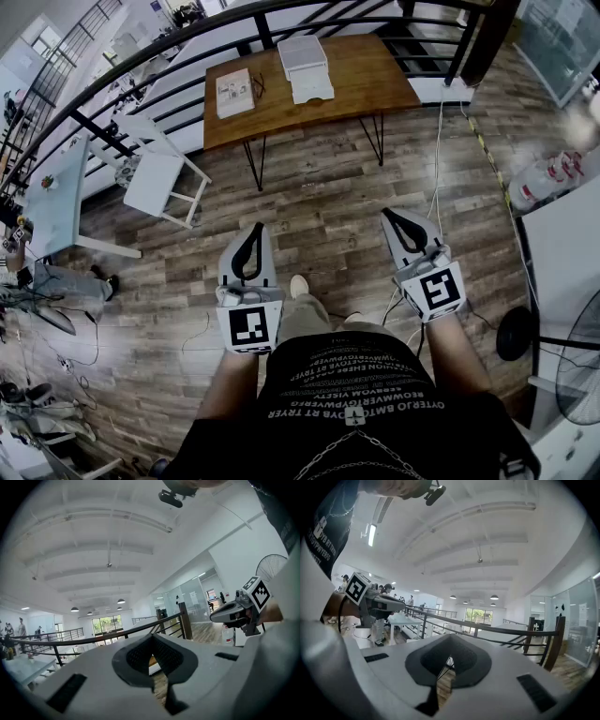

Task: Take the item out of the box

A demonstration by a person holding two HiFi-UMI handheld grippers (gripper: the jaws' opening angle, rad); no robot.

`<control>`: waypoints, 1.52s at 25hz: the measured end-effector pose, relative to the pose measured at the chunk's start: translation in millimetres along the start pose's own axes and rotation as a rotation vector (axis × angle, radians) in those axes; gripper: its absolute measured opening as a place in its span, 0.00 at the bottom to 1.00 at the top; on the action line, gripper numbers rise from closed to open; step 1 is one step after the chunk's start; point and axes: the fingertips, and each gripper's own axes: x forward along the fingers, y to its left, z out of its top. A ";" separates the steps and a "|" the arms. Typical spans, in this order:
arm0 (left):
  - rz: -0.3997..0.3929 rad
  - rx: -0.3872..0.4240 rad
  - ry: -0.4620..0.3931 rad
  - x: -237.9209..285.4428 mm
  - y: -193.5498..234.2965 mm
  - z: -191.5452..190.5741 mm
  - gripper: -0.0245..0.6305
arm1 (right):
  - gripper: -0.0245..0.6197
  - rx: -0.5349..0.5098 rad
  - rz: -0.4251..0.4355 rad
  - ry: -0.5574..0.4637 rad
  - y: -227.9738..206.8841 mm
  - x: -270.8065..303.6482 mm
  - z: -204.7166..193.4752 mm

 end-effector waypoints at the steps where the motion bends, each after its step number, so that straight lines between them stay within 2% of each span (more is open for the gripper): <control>1: -0.001 0.001 0.002 3.0 0.9 -2.0 0.05 | 0.03 0.004 -0.002 0.001 -1.7 2.5 -1.1; 6: -0.001 0.025 -0.004 29.8 16.1 -7.8 0.04 | 0.03 0.025 -0.010 0.003 -12.7 28.3 -3.7; 12: -0.027 0.059 -0.032 81.1 54.0 -7.7 0.05 | 0.04 0.033 -0.029 0.007 -24.5 90.0 -1.1; 15: -0.046 0.062 -0.041 109.4 75.0 -9.0 0.05 | 0.12 0.043 -0.031 0.021 -31.5 124.3 -2.3; 23: -0.081 0.077 -0.028 172.6 136.7 -30.0 0.05 | 0.17 0.072 -0.055 0.059 -40.8 207.1 -4.3; 25: -0.098 0.060 -0.020 185.0 149.7 -38.6 0.05 | 0.18 0.076 -0.060 0.066 -40.7 224.2 -3.6; 28: -0.114 0.032 -0.025 197.1 167.0 -46.5 0.05 | 0.19 0.074 -0.067 0.078 -35.9 245.6 -2.9; 34: -0.159 0.044 -0.033 210.6 192.3 -56.4 0.05 | 0.22 0.054 -0.076 0.084 -21.5 282.2 9.1; 38: -0.165 0.022 -0.051 216.4 199.3 -55.0 0.05 | 0.24 0.056 -0.082 0.104 -21.3 289.6 9.1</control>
